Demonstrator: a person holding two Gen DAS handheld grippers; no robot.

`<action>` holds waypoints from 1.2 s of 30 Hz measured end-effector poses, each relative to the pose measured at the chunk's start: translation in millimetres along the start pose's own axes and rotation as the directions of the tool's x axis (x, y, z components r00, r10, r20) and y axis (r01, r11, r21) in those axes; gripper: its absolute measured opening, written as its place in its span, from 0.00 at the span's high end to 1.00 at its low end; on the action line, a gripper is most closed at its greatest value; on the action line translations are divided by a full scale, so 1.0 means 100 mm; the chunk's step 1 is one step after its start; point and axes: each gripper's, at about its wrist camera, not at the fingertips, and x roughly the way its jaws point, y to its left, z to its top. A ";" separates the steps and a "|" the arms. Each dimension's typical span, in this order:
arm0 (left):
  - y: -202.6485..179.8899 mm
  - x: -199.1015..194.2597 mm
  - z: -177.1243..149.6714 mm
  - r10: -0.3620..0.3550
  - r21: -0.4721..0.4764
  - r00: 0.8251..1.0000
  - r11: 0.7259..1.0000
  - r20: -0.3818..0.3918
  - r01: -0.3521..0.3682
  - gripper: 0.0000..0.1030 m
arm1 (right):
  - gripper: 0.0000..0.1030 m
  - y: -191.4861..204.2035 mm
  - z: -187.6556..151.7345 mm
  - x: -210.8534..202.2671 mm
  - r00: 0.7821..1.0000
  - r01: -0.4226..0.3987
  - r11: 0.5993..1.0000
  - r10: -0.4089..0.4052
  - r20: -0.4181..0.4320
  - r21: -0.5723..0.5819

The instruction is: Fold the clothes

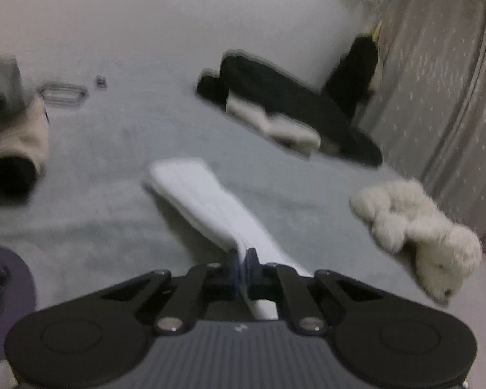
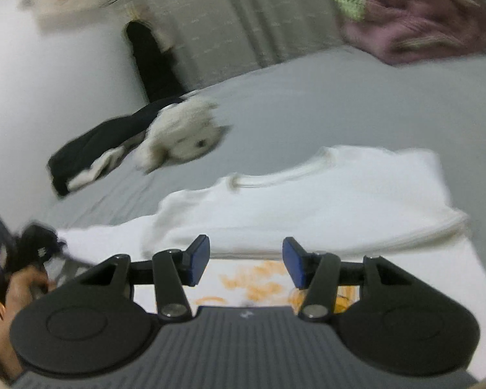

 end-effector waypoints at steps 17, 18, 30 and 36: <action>0.10 -0.05 -0.19 0.193 -0.057 0.981 0.979 -0.020 -0.193 0.88 | 0.61 1.20 0.04 1.26 0.998 -0.011 0.846 -0.020 -0.052 -0.533; 0.10 -0.05 -0.20 0.193 -0.059 0.981 0.979 -0.018 -0.194 0.88 | 0.64 1.20 0.02 1.30 0.998 0.007 0.837 -0.042 -0.052 -0.547; 0.12 -0.03 -0.21 0.182 -0.097 0.983 0.978 -0.016 -0.182 0.87 | 0.88 0.58 0.08 1.14 1.000 0.010 0.992 -0.009 0.009 -0.122; 0.19 -0.11 -0.20 0.157 -0.158 0.987 0.976 0.018 -0.153 0.89 | 0.76 0.51 0.17 1.27 0.977 -0.195 0.967 0.207 -0.060 0.161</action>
